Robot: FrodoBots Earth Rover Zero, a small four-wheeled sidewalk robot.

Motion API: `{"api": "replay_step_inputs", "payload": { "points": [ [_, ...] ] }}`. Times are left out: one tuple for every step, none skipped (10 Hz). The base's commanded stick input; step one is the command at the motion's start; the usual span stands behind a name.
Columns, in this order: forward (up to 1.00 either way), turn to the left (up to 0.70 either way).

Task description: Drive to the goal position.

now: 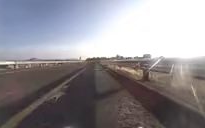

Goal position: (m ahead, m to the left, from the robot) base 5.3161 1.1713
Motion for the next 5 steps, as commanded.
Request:
{"api": "replay_step_inputs", "payload": {
  "points": [
    [0.50,0.00],
    [0.50,0.00],
    [0.50,0.00],
    [0.50,0.00],
    [0.50,0.00]
  ]
}}
